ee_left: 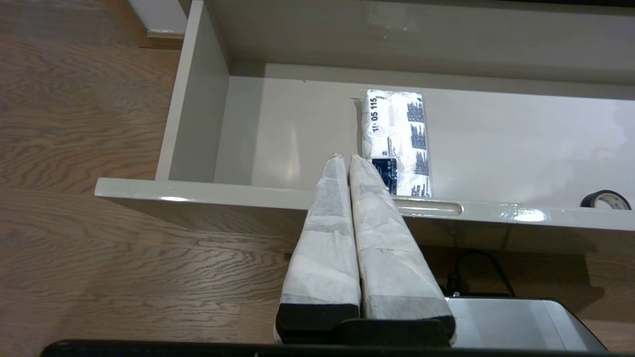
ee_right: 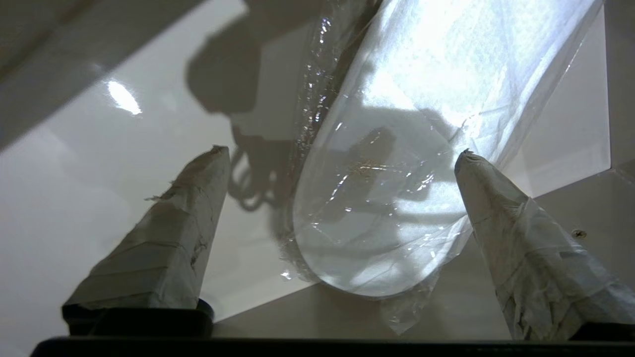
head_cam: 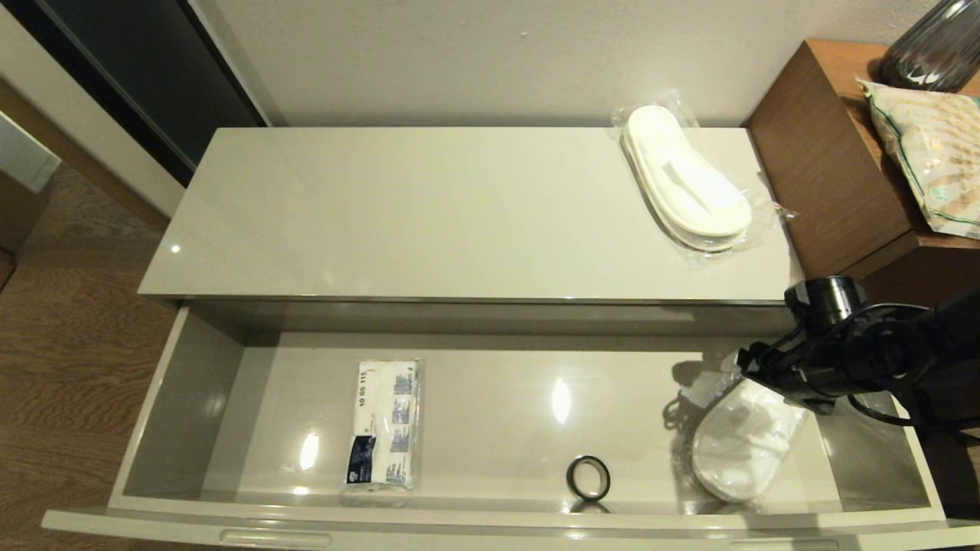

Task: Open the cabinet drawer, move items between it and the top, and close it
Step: Take out the disposable slippers from the drawer

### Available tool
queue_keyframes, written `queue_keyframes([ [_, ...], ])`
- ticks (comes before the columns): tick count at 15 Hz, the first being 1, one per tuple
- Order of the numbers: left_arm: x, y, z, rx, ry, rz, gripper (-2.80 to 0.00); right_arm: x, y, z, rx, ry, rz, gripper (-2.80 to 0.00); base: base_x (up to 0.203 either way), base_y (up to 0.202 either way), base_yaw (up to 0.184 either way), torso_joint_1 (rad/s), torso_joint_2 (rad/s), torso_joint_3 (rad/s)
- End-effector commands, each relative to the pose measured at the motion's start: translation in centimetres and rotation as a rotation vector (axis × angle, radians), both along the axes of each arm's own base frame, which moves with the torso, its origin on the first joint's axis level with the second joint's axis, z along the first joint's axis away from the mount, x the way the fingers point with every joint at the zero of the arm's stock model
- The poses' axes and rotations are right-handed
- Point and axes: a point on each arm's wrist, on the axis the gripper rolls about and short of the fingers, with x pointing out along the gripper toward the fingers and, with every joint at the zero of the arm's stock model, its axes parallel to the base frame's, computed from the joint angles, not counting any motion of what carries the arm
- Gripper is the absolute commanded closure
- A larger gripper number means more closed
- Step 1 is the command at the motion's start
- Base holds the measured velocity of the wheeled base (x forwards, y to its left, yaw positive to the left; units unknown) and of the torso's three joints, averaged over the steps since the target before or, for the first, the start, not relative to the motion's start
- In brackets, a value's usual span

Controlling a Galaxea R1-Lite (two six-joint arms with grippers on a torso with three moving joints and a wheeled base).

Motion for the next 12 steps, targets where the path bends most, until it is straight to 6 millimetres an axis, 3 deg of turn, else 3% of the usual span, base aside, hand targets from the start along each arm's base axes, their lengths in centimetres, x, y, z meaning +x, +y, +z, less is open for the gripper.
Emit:
queue_keyframes([
  [1, 0.0, 0.0, 0.0, 0.000, -0.001, 0.001, 0.00, 1.7, -0.4, -1.1, -0.008, -0.006, 0.000, -2.80, 0.000, 0.000, 0.000, 0.000, 0.00, 0.000],
  [6, 0.0, 0.0, 0.0, 0.000, -0.001, 0.001, 0.00, 1.5, -0.4, -3.0, -0.002, 0.049, -0.008, -2.80, 0.000, 0.000, 0.000, 0.000, 0.00, 0.000],
  [12, 0.0, 0.0, 0.0, 0.000, -0.001, 0.001, 0.00, 0.9, -0.4, -3.3, -0.002, 0.052, -0.008, -2.80, 0.000, 0.000, 0.000, 0.000, 0.00, 0.000],
])
